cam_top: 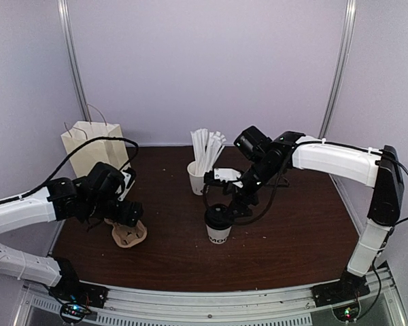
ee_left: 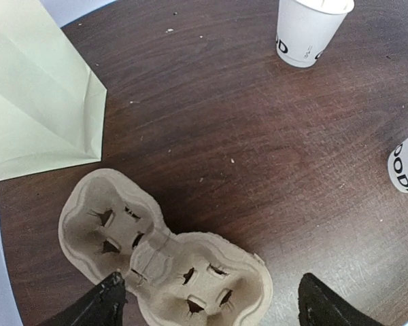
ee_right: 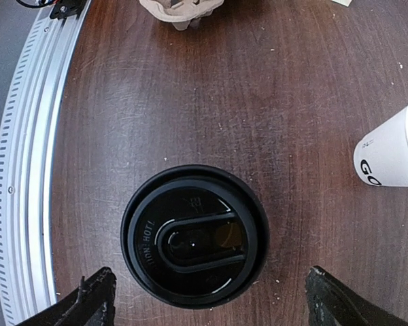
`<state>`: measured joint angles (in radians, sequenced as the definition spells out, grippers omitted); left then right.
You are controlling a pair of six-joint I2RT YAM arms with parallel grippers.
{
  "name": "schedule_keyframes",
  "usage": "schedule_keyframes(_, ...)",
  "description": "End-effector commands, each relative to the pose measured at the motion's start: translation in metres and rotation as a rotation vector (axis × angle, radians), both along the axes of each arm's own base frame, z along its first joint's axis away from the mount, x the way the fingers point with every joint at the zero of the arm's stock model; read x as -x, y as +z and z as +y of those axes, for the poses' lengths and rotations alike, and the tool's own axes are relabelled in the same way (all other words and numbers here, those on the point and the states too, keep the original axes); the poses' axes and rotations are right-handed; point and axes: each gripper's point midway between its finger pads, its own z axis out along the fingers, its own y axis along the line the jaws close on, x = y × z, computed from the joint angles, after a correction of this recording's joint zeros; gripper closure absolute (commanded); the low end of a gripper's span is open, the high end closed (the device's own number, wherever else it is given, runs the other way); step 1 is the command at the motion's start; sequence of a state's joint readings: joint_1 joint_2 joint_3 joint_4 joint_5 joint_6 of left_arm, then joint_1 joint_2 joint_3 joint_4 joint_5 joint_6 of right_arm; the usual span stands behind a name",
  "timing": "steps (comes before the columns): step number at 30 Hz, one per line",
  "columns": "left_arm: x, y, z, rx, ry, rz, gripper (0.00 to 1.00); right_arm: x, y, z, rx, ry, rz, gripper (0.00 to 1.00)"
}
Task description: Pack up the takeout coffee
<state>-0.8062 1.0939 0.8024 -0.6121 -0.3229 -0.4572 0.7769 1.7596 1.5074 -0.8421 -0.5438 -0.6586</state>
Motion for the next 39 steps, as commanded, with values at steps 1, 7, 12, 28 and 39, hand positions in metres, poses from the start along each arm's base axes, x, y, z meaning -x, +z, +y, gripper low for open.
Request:
schedule_keyframes(1, 0.0, 0.011, 0.015, 0.021, 0.079, -0.037, 0.11, 0.009, -0.007, 0.001, 0.046, 0.041, 0.01, 0.04)
schedule_keyframes(7, 0.0, 0.009, 0.016, -0.019, 0.061, -0.015, 0.11, 0.017, -0.015, 0.005, 0.071, 0.059, 0.028, 0.04)
schedule_keyframes(12, 0.004, 0.005, 0.017, -0.011, 0.066, -0.006, 0.11, 0.019, -0.022, 0.01, 0.097, 0.062, 0.018, 0.04)
schedule_keyframes(28, 0.004, 0.003, 0.013, 0.019, 0.058, -0.002, 0.12, 0.014, -0.024, 0.015, 0.113, 0.009, 0.056, 0.17)
schedule_keyframes(39, 0.003, 0.001, 0.008, 0.019, 0.044, 0.008, 0.12, 0.012, -0.029, 0.024, 0.127, -0.002, 0.056, 0.14)
